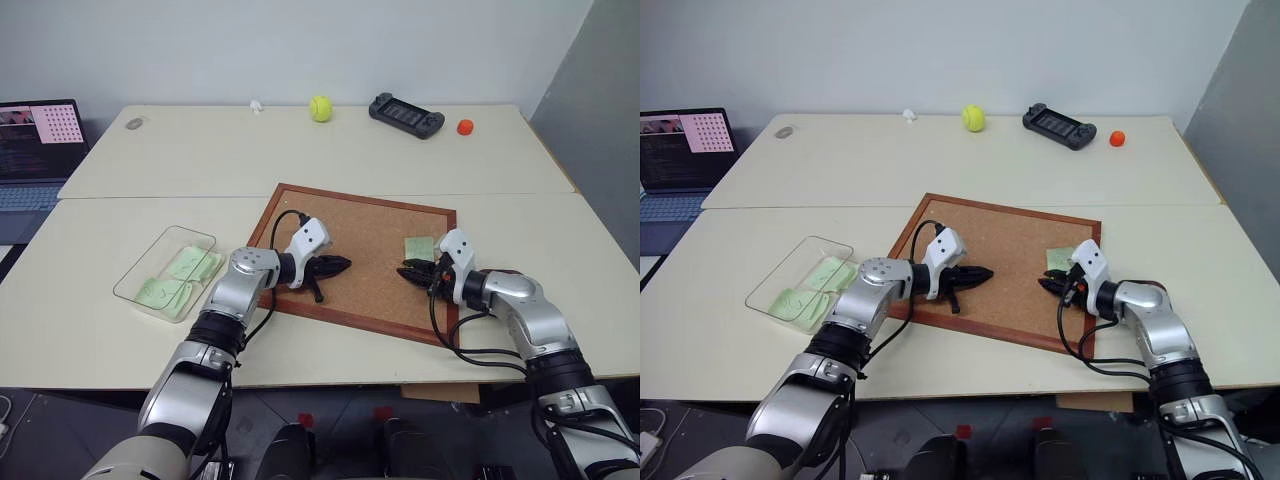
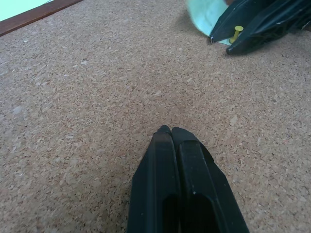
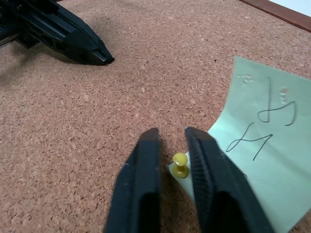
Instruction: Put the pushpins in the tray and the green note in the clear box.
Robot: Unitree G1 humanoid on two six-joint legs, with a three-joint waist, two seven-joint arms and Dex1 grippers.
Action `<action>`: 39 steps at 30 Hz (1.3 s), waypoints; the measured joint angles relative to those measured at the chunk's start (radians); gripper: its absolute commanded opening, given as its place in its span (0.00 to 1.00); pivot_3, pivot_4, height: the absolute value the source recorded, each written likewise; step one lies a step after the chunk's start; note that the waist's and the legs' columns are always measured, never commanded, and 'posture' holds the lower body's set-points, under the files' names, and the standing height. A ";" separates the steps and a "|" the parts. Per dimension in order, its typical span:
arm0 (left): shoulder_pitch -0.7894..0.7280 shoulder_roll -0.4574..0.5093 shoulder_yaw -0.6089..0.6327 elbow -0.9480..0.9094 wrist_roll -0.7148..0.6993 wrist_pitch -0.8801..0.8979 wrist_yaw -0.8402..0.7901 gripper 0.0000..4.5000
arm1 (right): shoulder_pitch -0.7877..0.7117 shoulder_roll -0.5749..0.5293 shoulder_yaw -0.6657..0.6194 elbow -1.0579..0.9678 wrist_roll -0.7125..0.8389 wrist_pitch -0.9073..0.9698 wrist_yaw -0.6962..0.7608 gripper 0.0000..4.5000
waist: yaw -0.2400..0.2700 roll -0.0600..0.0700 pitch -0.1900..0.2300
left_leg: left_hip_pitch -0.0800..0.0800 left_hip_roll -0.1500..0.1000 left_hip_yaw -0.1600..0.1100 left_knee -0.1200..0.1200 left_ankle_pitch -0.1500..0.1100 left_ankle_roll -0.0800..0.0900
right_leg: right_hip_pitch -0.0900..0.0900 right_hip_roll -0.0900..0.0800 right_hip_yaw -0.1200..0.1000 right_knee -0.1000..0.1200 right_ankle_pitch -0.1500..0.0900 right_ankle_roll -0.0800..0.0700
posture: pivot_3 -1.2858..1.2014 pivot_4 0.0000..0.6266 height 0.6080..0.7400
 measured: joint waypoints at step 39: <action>0.077 -0.005 0.248 -0.372 -0.489 0.595 -0.019 0.69 | -0.024 -0.165 0.083 -0.251 -0.130 -0.178 0.097 0.00 | -0.001 -0.003 0.003 | -0.006 0.001 -0.001 0.001 0.000 -0.001 | -0.006 0.000 0.000 0.001 0.000 0.000 | 0.52 0.24 1.00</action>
